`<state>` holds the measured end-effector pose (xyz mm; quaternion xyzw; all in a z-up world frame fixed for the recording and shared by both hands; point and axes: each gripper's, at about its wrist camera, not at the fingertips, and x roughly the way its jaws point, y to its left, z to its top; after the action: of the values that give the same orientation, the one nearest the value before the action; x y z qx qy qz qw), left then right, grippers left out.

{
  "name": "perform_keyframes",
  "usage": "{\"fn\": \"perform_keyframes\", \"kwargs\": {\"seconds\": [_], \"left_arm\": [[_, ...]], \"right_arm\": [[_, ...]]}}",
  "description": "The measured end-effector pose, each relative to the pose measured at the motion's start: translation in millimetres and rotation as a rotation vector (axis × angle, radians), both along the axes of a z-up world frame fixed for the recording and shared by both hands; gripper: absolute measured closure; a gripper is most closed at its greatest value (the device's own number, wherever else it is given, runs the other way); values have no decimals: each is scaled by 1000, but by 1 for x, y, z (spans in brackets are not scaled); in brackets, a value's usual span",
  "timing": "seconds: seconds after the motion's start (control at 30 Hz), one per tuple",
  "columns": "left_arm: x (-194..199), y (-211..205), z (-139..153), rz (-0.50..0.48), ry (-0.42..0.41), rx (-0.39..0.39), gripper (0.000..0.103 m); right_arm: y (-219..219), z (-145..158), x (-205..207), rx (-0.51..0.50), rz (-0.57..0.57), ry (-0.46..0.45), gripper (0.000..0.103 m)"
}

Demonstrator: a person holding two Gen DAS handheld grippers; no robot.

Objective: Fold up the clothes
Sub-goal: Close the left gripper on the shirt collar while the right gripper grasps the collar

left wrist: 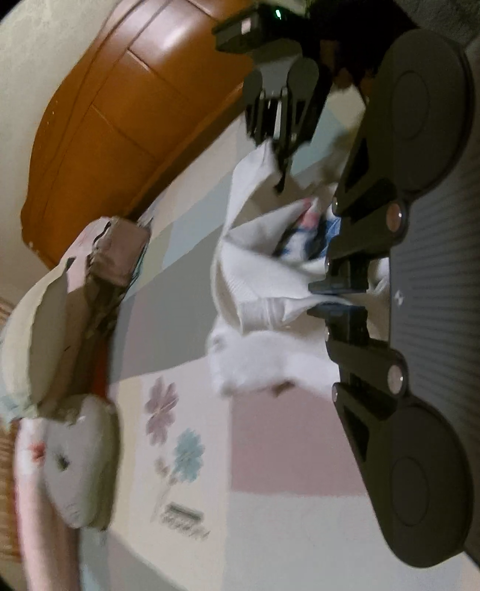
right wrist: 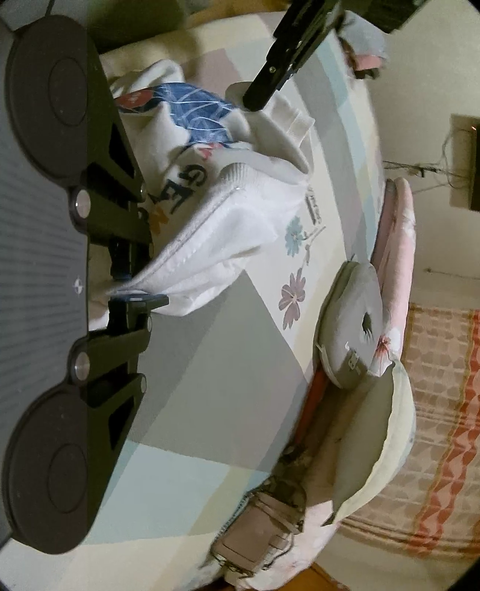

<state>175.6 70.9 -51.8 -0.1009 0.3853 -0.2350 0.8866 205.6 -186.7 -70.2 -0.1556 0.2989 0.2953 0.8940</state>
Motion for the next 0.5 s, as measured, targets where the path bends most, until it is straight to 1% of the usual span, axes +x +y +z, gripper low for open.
{"fn": "perform_keyframes", "kwargs": {"seconds": [0.13,0.23,0.33,0.5], "left_arm": [[21,-2,15,15,-53,99,101],[46,-7,25,9,-86,163,102],[77,-16,29,3,-100,233,102],[120,-27,35,-29,-132,312,102]], "right_arm": [[-10,9,17,38,-29,8,94],[-17,14,31,53,-59,15,94],[-20,15,48,59,-91,22,94],[-23,13,87,54,-130,58,94]]}}
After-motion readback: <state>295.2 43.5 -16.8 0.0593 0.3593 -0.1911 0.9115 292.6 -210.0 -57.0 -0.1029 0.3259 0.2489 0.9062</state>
